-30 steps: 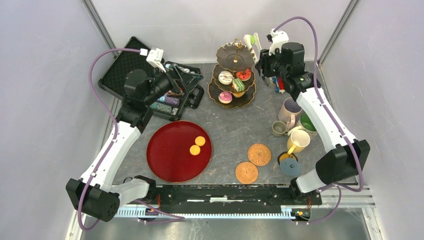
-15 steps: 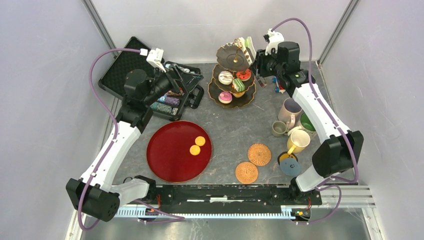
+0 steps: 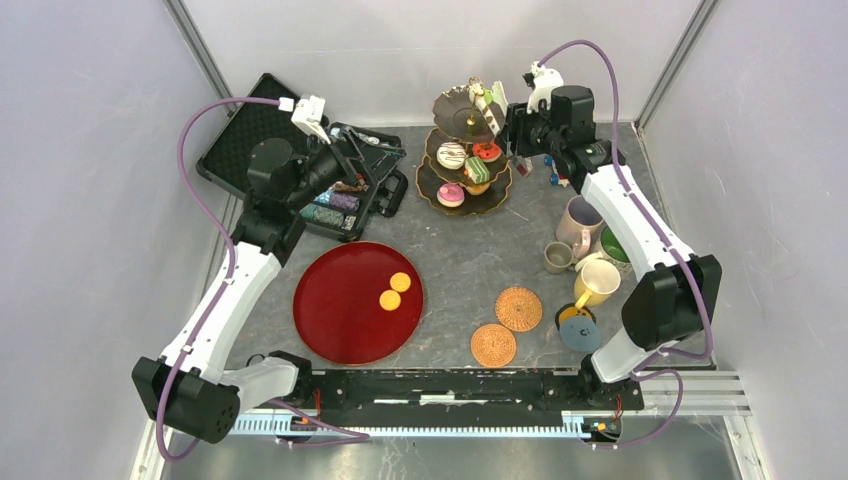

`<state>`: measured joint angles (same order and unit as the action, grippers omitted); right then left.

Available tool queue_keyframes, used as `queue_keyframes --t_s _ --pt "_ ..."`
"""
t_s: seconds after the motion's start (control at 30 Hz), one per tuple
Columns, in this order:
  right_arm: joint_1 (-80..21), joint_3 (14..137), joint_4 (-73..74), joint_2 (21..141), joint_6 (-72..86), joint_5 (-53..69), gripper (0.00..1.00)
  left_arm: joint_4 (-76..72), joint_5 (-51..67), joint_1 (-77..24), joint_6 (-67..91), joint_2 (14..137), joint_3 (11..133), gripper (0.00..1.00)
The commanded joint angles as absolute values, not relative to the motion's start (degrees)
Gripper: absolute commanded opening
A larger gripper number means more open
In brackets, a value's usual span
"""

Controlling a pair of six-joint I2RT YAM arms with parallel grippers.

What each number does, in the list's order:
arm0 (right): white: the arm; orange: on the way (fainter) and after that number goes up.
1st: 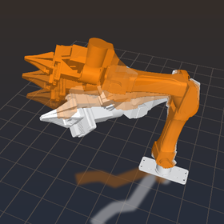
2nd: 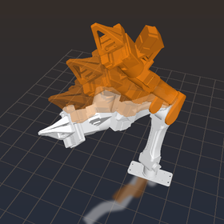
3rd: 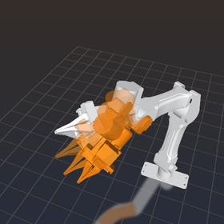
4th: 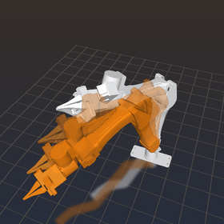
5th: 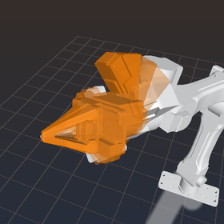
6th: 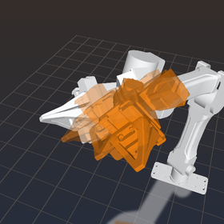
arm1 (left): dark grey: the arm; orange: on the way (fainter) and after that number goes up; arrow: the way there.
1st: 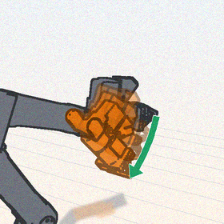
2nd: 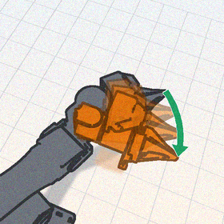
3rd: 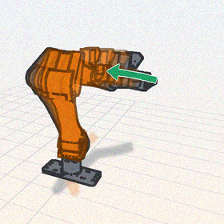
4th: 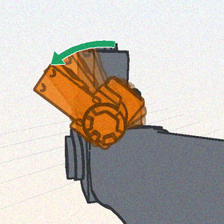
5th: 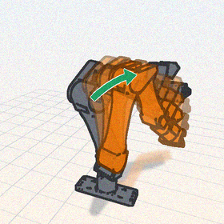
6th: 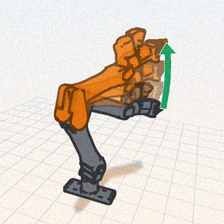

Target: Serve the afternoon tea

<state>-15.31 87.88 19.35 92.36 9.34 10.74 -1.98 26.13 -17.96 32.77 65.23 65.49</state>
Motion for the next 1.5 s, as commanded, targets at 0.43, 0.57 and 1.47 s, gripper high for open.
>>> queue_keyframes --t_s 0.43,0.57,1.47 --pt "-14.86 86.31 16.45 85.13 8.75 2.91 0.53 -5.21 27.91 -17.67 35.32 65.72 66.14 1.0" --pt "-13.45 81.4 14.17 77.87 10.03 -1.68 0.52 -5.27 27.86 -17.62 35.32 65.27 66.18 1.0" --pt "-46.94 54.47 23.0 58.74 9.59 8.26 0.5 -6.5 27.71 -17.36 35.92 64.14 65.42 1.0"
